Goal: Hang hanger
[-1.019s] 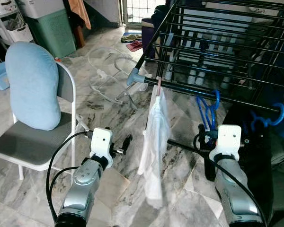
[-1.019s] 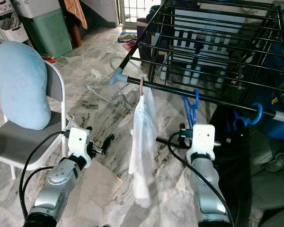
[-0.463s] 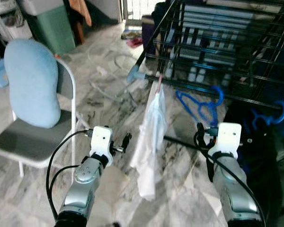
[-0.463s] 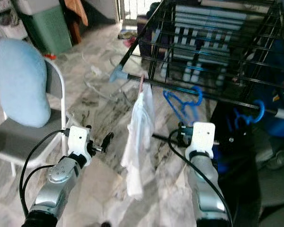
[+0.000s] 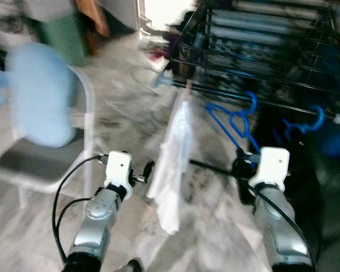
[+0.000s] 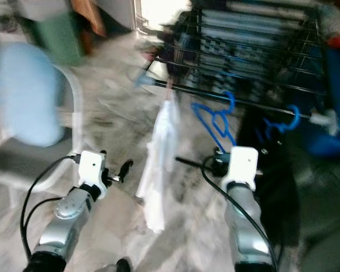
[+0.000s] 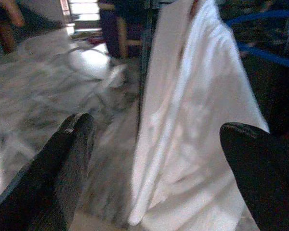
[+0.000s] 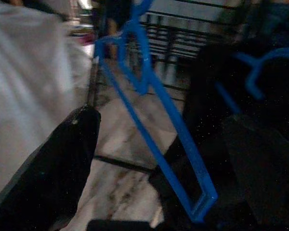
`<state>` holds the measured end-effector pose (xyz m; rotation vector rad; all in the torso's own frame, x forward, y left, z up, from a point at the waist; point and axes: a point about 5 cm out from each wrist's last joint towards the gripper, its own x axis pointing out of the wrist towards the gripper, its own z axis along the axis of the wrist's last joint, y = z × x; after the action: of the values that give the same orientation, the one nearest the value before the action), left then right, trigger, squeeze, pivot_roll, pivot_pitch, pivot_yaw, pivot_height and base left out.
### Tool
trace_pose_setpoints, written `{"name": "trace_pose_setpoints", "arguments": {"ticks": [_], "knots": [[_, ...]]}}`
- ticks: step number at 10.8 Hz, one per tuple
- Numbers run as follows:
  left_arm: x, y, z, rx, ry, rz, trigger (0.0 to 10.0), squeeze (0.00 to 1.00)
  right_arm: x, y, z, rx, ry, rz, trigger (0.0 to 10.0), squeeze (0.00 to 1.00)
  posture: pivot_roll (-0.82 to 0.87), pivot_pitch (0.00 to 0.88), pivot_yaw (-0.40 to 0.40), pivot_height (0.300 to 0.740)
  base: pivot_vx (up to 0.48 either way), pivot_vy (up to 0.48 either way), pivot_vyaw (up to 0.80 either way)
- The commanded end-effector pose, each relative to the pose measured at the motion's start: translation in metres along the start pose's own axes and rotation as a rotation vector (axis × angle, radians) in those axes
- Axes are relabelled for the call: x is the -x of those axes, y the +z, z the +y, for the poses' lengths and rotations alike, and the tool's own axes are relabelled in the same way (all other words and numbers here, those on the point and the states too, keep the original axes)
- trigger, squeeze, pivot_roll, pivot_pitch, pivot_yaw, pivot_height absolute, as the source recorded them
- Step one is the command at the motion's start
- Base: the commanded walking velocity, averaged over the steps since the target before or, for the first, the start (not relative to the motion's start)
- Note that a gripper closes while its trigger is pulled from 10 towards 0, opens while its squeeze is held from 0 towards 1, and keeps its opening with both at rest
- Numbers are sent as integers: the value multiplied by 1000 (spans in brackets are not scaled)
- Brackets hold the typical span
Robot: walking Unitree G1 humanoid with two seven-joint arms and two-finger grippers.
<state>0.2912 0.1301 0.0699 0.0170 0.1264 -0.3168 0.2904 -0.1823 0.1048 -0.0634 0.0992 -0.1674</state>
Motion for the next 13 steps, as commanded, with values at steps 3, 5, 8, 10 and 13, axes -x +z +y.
{"name": "trace_pose_setpoints", "arguments": {"ticks": [3,5,8,10,13], "knots": [[-1,-2,-1,-3,1,11,10000,0,1,0,0,-3,2,3,10000,1000,-92,50,20,740,-311,0,0],[-1,-3,-1,0,4,16,10000,0,2,-2,1,-4,5,8,10000,1000,-92,53,19,740,-302,0,0],[-1,-3,-1,2,10,15,10000,0,3,-3,1,-10,19,16,10000,1000,-96,67,17,740,-317,0,0],[-2,-3,-2,5,10,15,10000,0,2,-3,2,-13,32,18,10000,1000,-95,68,15,740,-322,0,0],[-2,-2,1,-1,20,13,10000,0,1,-2,7,-16,54,19,10000,969,-82,77,15,740,-333,0,0]]}}
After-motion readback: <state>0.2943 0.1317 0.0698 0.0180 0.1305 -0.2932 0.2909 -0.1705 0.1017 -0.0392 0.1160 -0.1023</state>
